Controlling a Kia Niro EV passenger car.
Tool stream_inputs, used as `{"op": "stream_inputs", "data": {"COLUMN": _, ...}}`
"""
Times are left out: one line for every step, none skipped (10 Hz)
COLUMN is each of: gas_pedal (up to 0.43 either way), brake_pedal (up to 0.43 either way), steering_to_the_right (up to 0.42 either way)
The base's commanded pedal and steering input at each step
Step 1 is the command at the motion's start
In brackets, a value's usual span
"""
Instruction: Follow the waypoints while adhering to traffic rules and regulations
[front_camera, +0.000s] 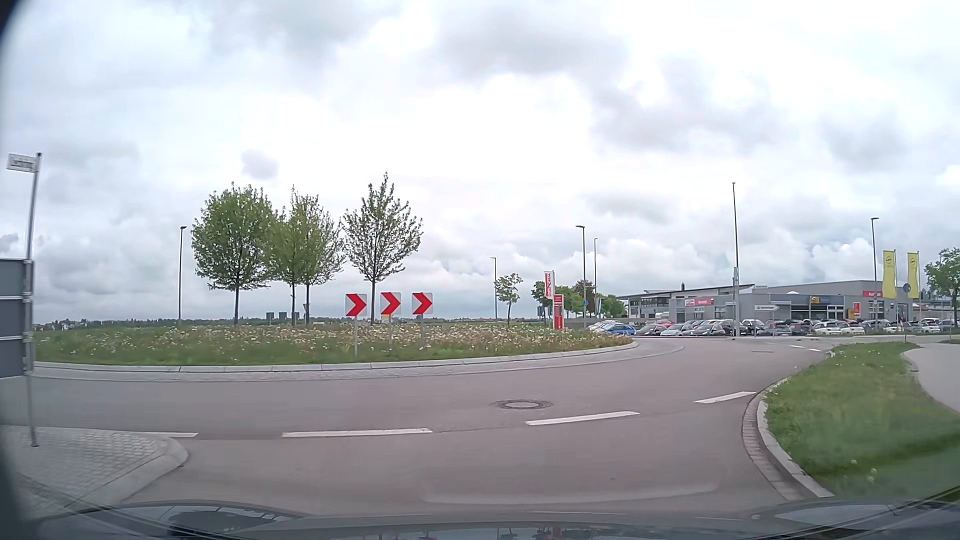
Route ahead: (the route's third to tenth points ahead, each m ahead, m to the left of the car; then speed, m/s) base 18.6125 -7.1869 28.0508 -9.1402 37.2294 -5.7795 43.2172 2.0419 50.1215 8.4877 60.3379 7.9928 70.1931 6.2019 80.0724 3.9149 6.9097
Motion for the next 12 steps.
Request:
{"op": "stream_inputs", "data": {"gas_pedal": 0.0, "brake_pedal": 0.012, "steering_to_the_right": 0.114}}
{"op": "stream_inputs", "data": {"gas_pedal": 0.0, "brake_pedal": 0.012, "steering_to_the_right": 0.133}}
{"op": "stream_inputs", "data": {"gas_pedal": 0.0, "brake_pedal": 0.012, "steering_to_the_right": 0.154}}
{"op": "stream_inputs", "data": {"gas_pedal": 0.0, "brake_pedal": 0.012, "steering_to_the_right": 0.168}}
{"op": "stream_inputs", "data": {"gas_pedal": 0.0, "brake_pedal": 0.012, "steering_to_the_right": 0.183}}
{"op": "stream_inputs", "data": {"gas_pedal": 0.0, "brake_pedal": 0.012, "steering_to_the_right": 0.194}}
{"op": "stream_inputs", "data": {"gas_pedal": 0.0, "brake_pedal": 0.012, "steering_to_the_right": 0.202}}
{"op": "stream_inputs", "data": {"gas_pedal": 0.0, "brake_pedal": 0.012, "steering_to_the_right": 0.211}}
{"op": "stream_inputs", "data": {"gas_pedal": 0.0, "brake_pedal": 0.012, "steering_to_the_right": 0.213}}
{"op": "stream_inputs", "data": {"gas_pedal": 0.028, "brake_pedal": 0.018, "steering_to_the_right": 0.213}}
{"op": "stream_inputs", "data": {"gas_pedal": 0.028, "brake_pedal": 0.018, "steering_to_the_right": 0.213}}
{"op": "stream_inputs", "data": {"gas_pedal": 0.079, "brake_pedal": 0.012, "steering_to_the_right": 0.214}}
